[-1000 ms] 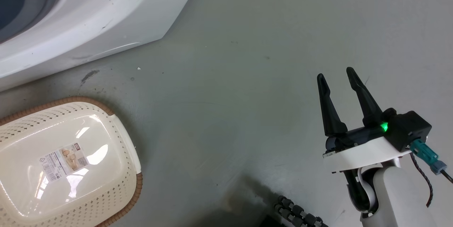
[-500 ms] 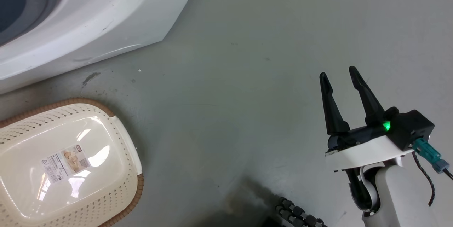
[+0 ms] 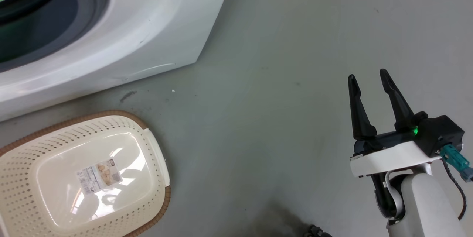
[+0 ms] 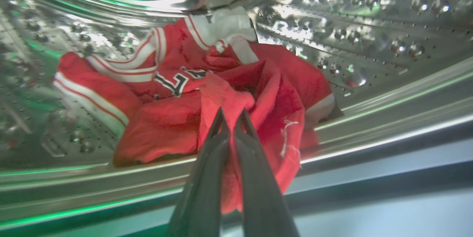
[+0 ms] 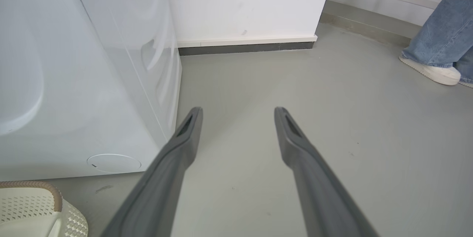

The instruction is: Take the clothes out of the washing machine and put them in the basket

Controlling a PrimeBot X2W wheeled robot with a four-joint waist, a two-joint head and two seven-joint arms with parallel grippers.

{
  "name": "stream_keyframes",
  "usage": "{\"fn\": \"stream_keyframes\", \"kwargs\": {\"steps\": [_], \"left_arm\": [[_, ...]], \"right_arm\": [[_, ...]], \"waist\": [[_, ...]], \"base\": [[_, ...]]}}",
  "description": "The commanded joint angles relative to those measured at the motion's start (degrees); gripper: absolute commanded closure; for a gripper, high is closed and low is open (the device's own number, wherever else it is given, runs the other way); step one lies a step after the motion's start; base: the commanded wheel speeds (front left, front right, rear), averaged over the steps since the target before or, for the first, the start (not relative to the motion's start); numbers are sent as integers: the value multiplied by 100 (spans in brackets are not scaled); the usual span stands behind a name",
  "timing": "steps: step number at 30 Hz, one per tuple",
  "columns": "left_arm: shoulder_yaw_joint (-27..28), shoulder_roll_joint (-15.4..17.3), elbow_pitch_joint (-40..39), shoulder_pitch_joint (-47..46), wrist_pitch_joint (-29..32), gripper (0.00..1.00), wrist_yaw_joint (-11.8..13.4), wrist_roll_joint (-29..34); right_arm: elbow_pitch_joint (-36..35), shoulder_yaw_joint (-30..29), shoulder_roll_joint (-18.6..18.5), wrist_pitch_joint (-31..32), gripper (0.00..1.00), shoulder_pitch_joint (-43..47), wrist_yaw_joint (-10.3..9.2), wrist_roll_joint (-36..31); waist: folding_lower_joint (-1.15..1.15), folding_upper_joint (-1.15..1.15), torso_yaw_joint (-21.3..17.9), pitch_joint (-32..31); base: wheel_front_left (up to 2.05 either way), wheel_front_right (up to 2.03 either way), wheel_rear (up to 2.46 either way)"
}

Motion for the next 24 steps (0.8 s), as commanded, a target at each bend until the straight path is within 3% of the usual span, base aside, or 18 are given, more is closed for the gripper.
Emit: {"fn": "stream_keyframes", "kwargs": {"steps": [1, 16, 24], "left_arm": [[51, -86, 62, 151, -198, 100, -19, -46], [220, -1092, 680, 1397, -2924, 100, 59, -203], [173, -1402, 477, 1995, -3625, 100, 129, -174]], "right_arm": [[9, -21, 3, -9, 0, 68, -2, -10], [113, -490, 0, -9, 0, 598, -2, -528], [-12, -634, 0, 155, 0, 853, -2, -666]], "waist": [[0, 0, 90, -165], [0, 0, 685, -1553], [0, 0, 968, -2118]], "base": [[0, 0, 0], [0, 0, 0], [0, 0, 0]]}}
